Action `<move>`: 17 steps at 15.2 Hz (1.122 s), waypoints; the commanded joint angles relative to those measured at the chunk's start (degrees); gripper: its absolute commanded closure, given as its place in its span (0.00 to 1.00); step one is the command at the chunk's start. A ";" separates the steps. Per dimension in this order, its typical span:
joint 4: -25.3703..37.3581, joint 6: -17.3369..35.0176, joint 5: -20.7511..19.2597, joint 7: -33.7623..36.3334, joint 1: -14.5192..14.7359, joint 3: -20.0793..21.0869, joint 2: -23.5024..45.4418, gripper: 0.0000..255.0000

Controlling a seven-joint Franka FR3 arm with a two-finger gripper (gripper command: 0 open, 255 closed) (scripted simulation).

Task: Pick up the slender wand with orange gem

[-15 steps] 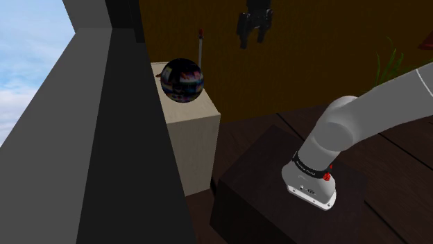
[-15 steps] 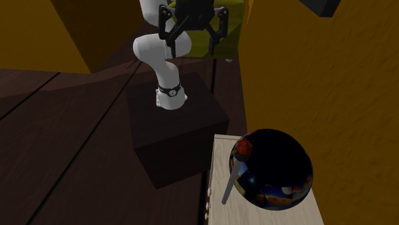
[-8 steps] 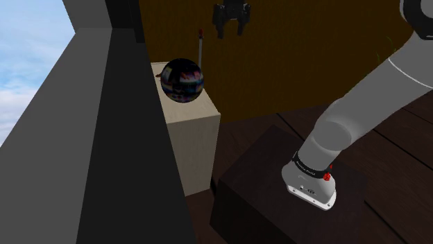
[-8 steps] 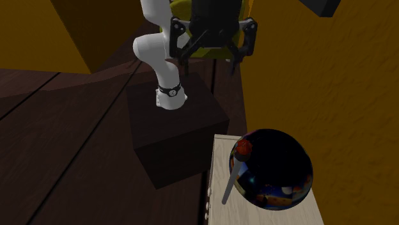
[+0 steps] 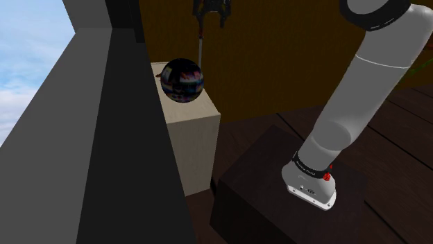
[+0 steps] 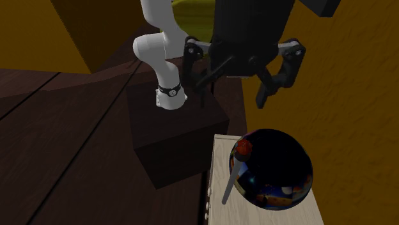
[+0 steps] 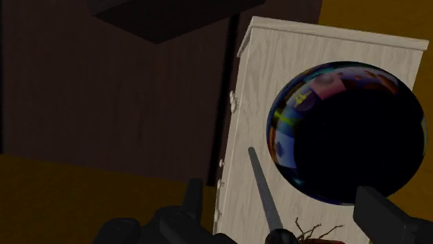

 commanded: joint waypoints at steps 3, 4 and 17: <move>16.20 -3.93 -0.31 3.66 0.26 -0.26 12.04 0.00; 19.75 -5.04 -0.36 4.21 0.32 -0.38 14.44 0.00; 9.65 2.23 -0.07 4.11 0.04 -0.43 11.60 1.00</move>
